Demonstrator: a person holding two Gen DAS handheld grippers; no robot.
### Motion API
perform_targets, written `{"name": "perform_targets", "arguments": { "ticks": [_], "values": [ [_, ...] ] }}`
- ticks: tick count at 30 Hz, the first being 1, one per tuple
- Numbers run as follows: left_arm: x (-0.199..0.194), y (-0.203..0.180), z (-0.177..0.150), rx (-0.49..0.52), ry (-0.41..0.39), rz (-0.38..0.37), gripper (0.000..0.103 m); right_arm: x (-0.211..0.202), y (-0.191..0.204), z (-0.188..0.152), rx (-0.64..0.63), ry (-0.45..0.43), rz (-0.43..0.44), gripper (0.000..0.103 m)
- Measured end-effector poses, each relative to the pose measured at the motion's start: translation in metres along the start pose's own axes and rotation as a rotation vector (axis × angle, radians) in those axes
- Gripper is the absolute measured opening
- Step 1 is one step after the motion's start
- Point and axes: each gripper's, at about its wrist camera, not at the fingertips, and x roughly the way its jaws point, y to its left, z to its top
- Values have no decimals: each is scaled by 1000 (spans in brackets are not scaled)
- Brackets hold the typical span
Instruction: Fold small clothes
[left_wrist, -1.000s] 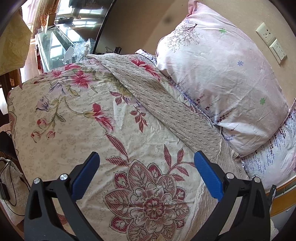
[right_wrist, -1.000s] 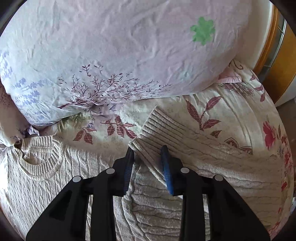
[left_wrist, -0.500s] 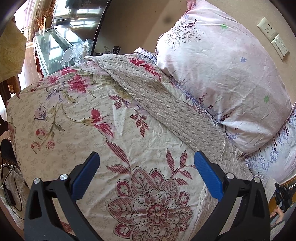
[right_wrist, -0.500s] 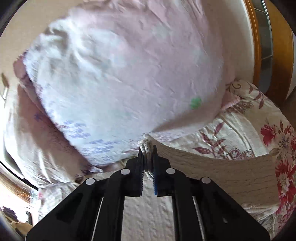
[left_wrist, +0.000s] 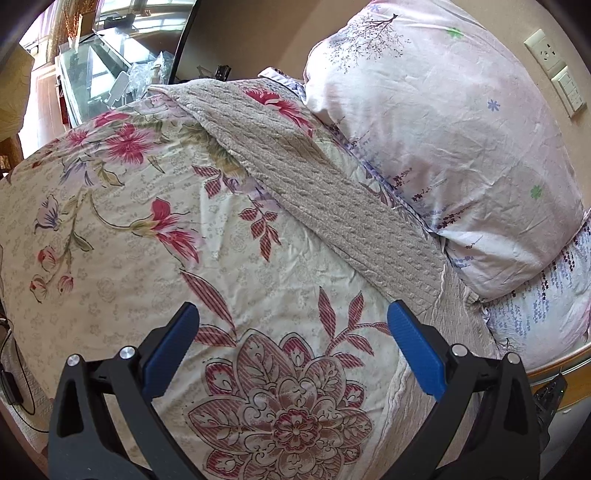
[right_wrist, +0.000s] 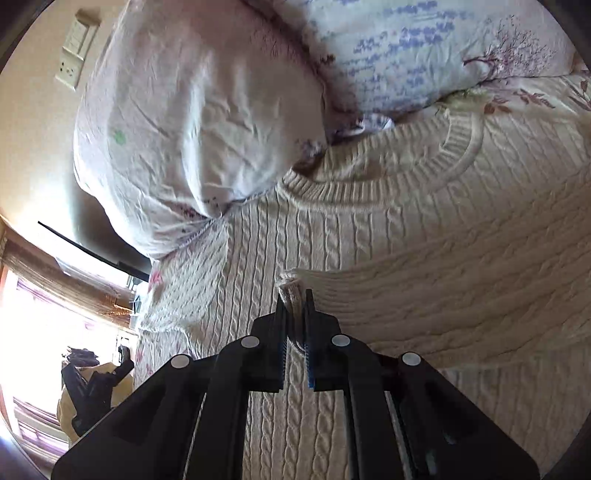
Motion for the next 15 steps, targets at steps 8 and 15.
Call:
{"name": "perform_targets", "arguments": {
  "ticks": [8,15],
  "values": [
    [-7,12,5,15,-5,47,101,-1,24,12,19,-93,12,8],
    [-10,14,9,54,-19,85,101,19,26,8,9,-71,-16,8]
  ]
}}
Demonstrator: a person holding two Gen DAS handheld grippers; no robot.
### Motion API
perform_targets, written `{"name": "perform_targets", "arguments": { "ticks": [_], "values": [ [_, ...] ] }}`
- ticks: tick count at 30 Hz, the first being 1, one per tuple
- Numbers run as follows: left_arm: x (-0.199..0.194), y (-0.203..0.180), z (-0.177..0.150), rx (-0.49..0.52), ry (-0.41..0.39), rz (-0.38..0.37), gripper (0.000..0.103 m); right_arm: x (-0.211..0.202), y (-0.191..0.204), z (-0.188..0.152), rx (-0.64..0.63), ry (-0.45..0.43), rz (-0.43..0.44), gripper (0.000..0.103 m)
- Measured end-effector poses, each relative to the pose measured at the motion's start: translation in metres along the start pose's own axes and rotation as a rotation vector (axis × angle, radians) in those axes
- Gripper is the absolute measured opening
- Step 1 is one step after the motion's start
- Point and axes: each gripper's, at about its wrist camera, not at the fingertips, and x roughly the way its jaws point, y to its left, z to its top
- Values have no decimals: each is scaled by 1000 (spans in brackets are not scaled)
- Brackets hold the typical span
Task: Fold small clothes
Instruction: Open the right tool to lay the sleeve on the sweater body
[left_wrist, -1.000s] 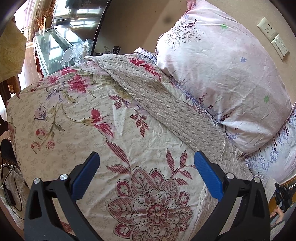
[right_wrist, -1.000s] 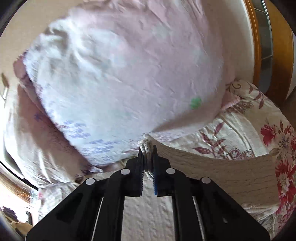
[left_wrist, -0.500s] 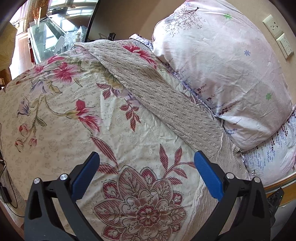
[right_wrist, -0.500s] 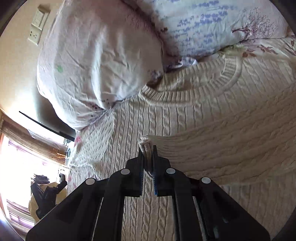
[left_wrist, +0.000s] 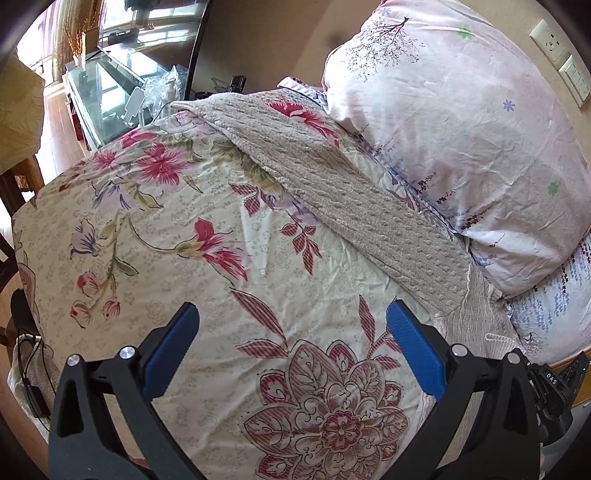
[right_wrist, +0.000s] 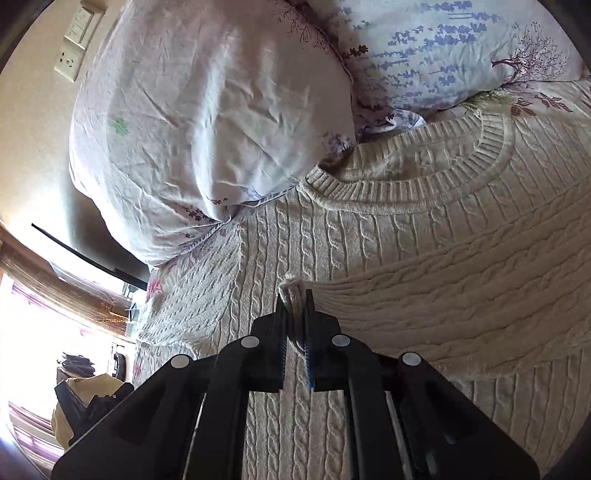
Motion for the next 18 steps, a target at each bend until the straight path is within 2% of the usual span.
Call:
{"name": "perform_targets", "arguments": {
  "ticks": [4,8,13,15,18],
  "values": [
    [-3,-1,6,23,-29,23,101,-4,7,6,-3,-29,12,9],
    [-2,2,13,9,-36,16,101,13,11,-7,-64,39,-29,9],
    [2,8,29,-30,-42,-10,101,27,4,-21,-51,105,-51,14],
    [4,12,38,-49,-49,-20,101,33,5,-27,-64,136,-57,22],
    [8,22,60,-90,-67,-42,101,38,13,-34,-102,167,-55,41]
  ]
}}
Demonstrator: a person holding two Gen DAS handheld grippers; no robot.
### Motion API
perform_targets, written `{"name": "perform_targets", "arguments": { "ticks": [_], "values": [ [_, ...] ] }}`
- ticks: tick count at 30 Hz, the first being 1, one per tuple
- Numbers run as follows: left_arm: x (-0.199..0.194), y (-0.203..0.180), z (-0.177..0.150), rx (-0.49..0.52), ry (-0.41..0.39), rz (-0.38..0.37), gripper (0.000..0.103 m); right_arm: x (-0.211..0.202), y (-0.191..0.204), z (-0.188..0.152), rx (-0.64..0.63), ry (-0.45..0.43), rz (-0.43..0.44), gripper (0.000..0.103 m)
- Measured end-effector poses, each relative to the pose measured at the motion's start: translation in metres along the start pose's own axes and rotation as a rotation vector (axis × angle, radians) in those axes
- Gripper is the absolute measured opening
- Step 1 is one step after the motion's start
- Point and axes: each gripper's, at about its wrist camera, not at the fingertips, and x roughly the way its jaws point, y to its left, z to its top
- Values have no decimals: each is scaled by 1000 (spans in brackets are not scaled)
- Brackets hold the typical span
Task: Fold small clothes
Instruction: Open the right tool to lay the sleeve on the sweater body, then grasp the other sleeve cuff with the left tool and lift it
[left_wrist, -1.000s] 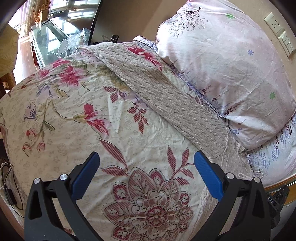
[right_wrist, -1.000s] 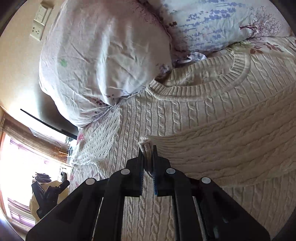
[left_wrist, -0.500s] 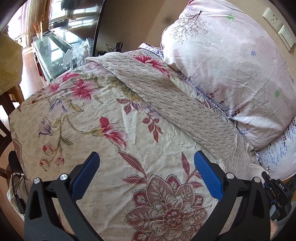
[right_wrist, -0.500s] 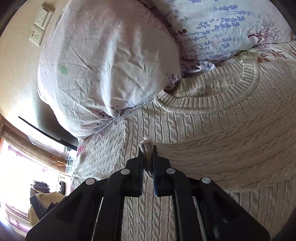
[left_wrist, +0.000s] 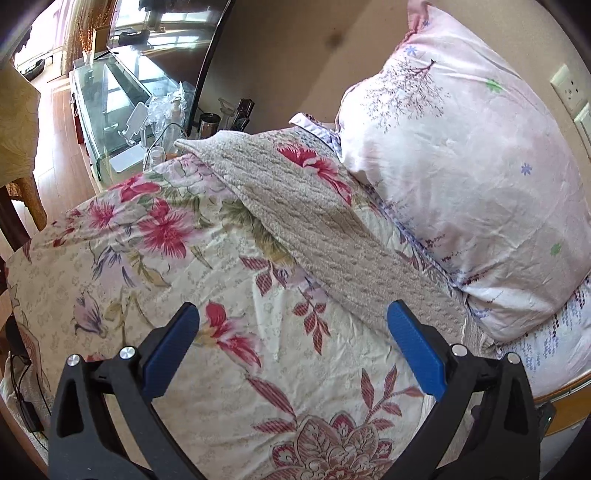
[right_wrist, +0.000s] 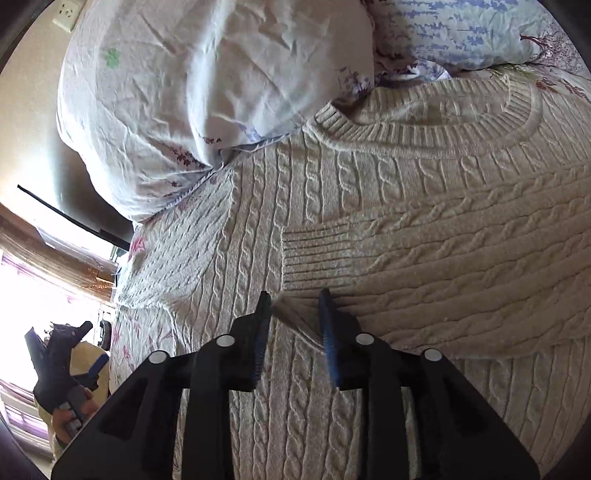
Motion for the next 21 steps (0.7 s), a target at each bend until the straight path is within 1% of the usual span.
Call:
{"name": "perform_targets", "arguments": {
  "ticks": [2,5,8,10,13,15,17,19,20,21],
  "values": [
    [6,7,17,-38,-6,-23,101,2,10,-1,-40,12,6,66],
    [19,22,45,-127,-3,-50,101,6,26,-6,-104,35,-13,81],
    [36,40,68,-233,8,-85,95,4,31,-9,-109,42,-7,83],
    [48,52,80,-299,29,-92,84,-2,29,-10,-89,38,3,83],
    [65,70,90,-416,50,-127,78,-10,29,-7,-80,25,5,83],
    [70,81,95,-488,40,-166,76,-17,29,-8,-81,17,6,83],
    [74,86,101,-516,41,-166,72,-22,29,-8,-75,12,11,83],
    [77,88,107,-520,45,-157,61,-26,29,-9,-64,10,21,83],
    [78,89,109,-523,47,-153,60,-29,29,-9,-61,9,25,83],
    [80,91,110,-532,48,-146,55,-32,29,-9,-60,6,26,83]
  ]
}}
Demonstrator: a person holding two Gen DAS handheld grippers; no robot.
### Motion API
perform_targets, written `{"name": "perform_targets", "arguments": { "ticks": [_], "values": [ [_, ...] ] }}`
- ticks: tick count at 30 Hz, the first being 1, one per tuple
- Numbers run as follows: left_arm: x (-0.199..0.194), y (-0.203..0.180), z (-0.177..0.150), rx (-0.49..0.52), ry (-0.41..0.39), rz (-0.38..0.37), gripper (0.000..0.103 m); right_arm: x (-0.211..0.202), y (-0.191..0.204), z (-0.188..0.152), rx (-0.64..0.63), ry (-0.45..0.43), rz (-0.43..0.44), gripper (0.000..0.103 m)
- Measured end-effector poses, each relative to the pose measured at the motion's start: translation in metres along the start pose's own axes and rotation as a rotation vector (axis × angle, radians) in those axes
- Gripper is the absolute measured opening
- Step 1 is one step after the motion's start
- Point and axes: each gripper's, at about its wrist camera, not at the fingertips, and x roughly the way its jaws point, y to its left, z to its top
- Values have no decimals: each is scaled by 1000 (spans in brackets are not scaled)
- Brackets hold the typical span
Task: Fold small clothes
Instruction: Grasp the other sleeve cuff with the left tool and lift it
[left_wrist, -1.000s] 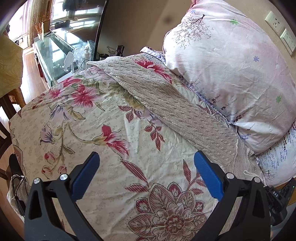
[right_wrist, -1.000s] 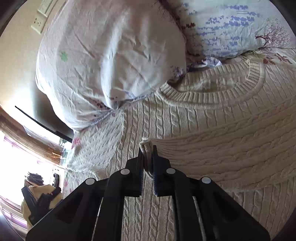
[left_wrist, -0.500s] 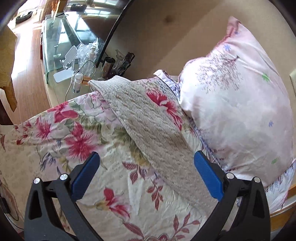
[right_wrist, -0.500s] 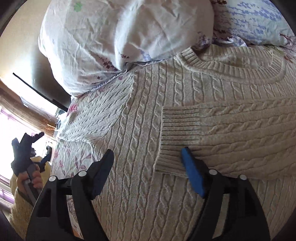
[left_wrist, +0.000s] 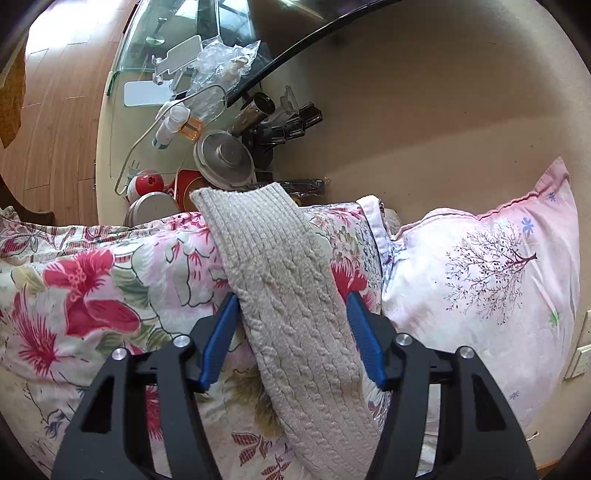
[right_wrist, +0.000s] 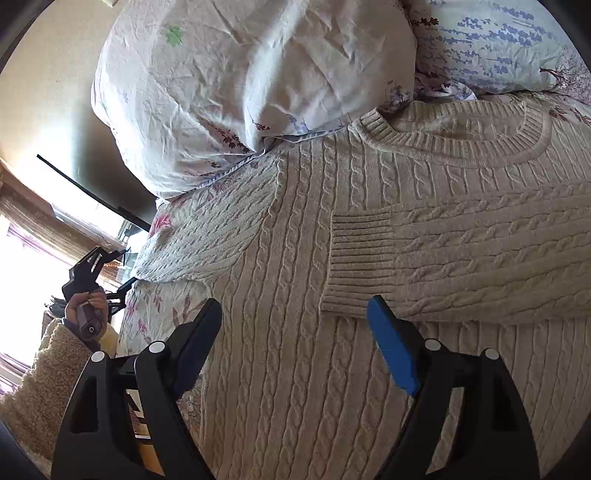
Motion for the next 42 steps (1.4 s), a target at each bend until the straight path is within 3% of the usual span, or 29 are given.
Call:
{"name": "perform_targets", "arguments": {
  "ticks": [7,14,17,22,26,31,42],
  "values": [
    [2,9,6,-46,-18,27,24,-16,0,-1,1,-23,-1,83],
    [6,3,10,-17,-38,89,10,-37,-9,-7,7,-45,-16,83],
    [4,-14,6,66,-58,118,6,-46,-16,-10,17,-60,-38,83],
    [-6,-67,-16,275,-84,72,5,-60,-35,-15,75,-90,-73,83],
    [-16,-123,-62,486,-71,-38,5,-72,-52,-19,129,-117,-84,83],
    [-29,-192,-151,770,-29,-189,5,-84,-70,-25,169,-143,-91,83],
    [-29,-249,-331,965,199,-437,5,-123,-110,-39,273,-235,-114,83]
  ]
}}
